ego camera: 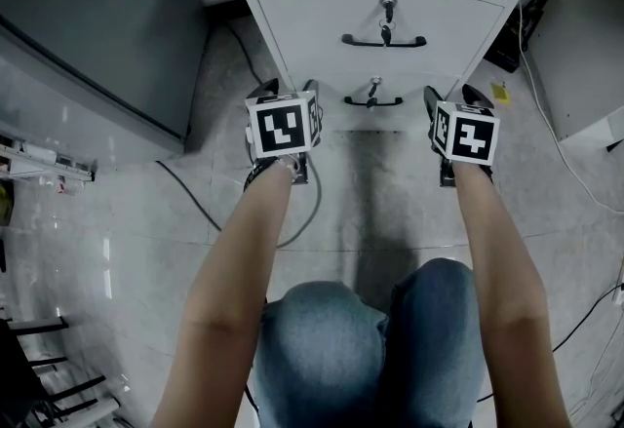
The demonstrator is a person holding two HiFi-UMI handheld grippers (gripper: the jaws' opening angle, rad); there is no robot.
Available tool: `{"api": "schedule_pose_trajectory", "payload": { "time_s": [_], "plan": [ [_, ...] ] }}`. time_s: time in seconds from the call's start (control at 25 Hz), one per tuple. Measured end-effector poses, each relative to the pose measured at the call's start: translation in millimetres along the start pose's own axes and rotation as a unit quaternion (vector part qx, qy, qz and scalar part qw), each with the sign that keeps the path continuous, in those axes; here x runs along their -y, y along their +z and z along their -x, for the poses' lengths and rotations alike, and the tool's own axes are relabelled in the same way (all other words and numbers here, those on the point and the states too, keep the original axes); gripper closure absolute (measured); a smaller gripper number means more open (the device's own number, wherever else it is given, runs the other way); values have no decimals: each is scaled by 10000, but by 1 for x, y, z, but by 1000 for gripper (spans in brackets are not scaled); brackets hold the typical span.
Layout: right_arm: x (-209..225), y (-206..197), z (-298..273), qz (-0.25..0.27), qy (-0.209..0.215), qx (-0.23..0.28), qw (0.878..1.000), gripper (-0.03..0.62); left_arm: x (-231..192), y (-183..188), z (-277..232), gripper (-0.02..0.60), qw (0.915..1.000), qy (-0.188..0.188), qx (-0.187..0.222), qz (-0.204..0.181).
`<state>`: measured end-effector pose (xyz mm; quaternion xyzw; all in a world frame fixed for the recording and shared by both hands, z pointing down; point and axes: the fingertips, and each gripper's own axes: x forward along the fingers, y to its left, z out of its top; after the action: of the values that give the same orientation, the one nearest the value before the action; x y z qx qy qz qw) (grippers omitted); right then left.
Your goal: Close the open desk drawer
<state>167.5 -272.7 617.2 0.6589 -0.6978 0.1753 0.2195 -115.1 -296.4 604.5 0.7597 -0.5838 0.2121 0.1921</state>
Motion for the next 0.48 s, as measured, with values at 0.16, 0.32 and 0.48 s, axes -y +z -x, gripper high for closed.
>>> {"api": "schedule_pose_trajectory", "payload": {
  "time_s": [0.16,0.32,0.48],
  "plan": [
    [2,-4,3,-73,-53,-6,10000,307,-4,0,5,302,9999,77,48,-59],
    [-2,-4,14,-175,163,60,9997,307,-11,-8,10,302,9998,149,39,117],
    [-14,3,34,-171,457,150,9987,307,-5,-3,27,304,9997,79,199,114]
  ]
}}
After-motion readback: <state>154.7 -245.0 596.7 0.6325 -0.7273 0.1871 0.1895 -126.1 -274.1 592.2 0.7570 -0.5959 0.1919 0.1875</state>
